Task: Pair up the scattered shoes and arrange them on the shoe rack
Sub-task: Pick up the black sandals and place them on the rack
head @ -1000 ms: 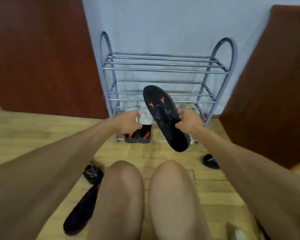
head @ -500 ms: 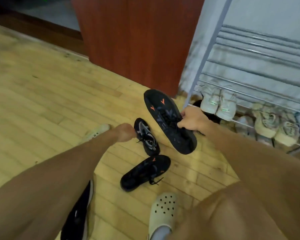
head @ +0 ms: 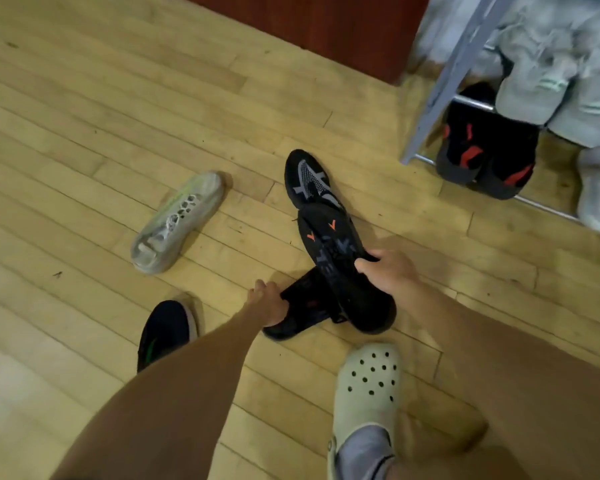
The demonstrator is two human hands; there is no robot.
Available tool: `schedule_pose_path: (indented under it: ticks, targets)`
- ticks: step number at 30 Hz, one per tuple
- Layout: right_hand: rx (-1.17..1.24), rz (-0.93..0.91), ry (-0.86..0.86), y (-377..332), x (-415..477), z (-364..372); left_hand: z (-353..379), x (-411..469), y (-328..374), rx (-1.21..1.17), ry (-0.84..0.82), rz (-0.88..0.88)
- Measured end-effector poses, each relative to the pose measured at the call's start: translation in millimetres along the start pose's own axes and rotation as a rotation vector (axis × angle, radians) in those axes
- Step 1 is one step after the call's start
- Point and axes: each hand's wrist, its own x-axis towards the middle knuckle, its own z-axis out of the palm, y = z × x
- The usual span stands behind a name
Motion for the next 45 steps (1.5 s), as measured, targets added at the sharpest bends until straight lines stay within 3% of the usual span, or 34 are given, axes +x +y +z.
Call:
schedule_pose_path:
  ticks: [6, 10, 14, 18, 25, 34, 45]
  targets:
    - [0.031, 0.034, -0.133, 27.4, 1.5, 17.6, 14.0, 4.7, 5.5, -0.082, 0.033, -0.049]
    - [0.018, 0.148, -0.279, 34.5, -5.2, 13.1, 9.9, -0.8, -5.6, -0.412, -0.119, -0.142]
    - [-0.253, 0.206, -0.125, 40.7, -16.8, -3.9, 12.3, -22.0, -7.0, -0.547, -0.258, -0.097]
    - [-0.284, 0.108, -0.105, 23.6, -37.7, -38.1, 10.6, -53.2, 5.6, -0.603, -0.311, -0.079]
    - [-0.362, -0.012, 0.036, -11.9, -103.7, -142.5, -36.5, -113.7, 46.5, -0.671, -0.131, 0.046]
    - [0.072, 0.049, 0.227, 36.1, -191.8, -267.0, -103.3, -190.4, 129.2, -0.812, 0.006, 0.324]
    - [0.758, 0.021, 0.313, 77.4, -210.8, -329.0, -163.5, -232.5, 270.1, -0.854, 0.043, 0.515]
